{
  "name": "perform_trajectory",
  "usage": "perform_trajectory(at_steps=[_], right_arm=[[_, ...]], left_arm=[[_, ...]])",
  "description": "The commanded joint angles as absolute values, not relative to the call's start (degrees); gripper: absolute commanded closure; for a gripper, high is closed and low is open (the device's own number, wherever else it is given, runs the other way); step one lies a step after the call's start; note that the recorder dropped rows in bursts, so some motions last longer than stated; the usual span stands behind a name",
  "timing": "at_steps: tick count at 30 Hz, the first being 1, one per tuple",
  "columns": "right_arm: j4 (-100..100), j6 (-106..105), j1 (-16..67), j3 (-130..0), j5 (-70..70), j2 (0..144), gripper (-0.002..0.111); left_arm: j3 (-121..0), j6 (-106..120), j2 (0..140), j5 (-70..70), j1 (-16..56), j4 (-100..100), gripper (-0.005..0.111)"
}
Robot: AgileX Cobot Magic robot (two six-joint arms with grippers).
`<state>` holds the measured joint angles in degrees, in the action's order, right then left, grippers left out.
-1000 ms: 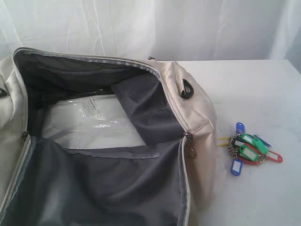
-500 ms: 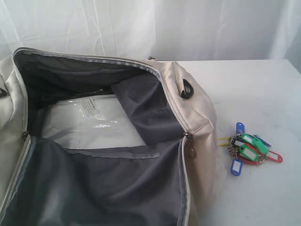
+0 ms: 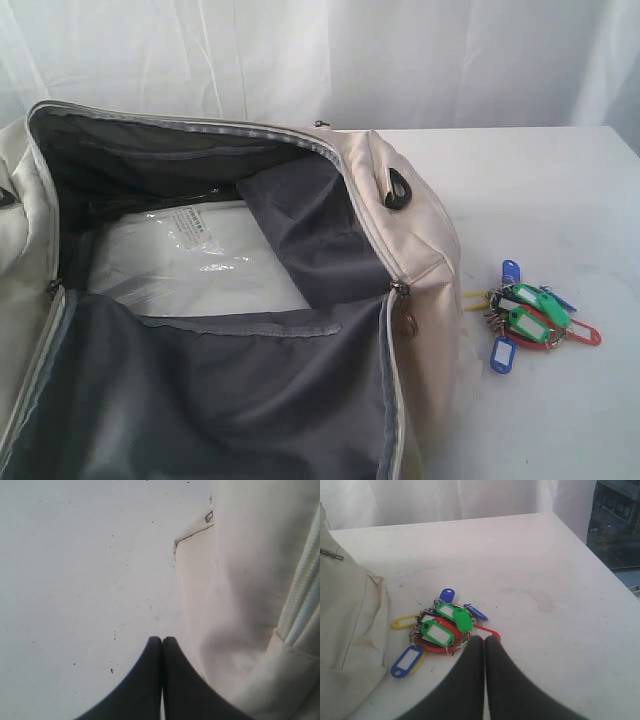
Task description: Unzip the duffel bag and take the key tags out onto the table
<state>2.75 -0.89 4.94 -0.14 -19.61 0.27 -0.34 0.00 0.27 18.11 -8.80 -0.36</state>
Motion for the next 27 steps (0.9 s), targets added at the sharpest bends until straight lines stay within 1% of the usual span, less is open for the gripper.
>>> perform_trajectory(at_steps=[1,24,27], right_arm=[[3.0,-1.1,4.6,0.0,-19.7,0.0,0.107],[3.0,-1.1,4.6,0.0,-19.7,0.0,0.107],[3.0,-1.1,4.6,0.0,-19.7,0.0,0.107]], left_arm=[[0.0,0.0,0.0,19.5,-8.5,-0.6,0.107],[0.0,0.0,0.0,19.5,-8.5,-0.6,0.107],[0.0,0.0,0.0,19.5,-7.1,-0.6,0.107]])
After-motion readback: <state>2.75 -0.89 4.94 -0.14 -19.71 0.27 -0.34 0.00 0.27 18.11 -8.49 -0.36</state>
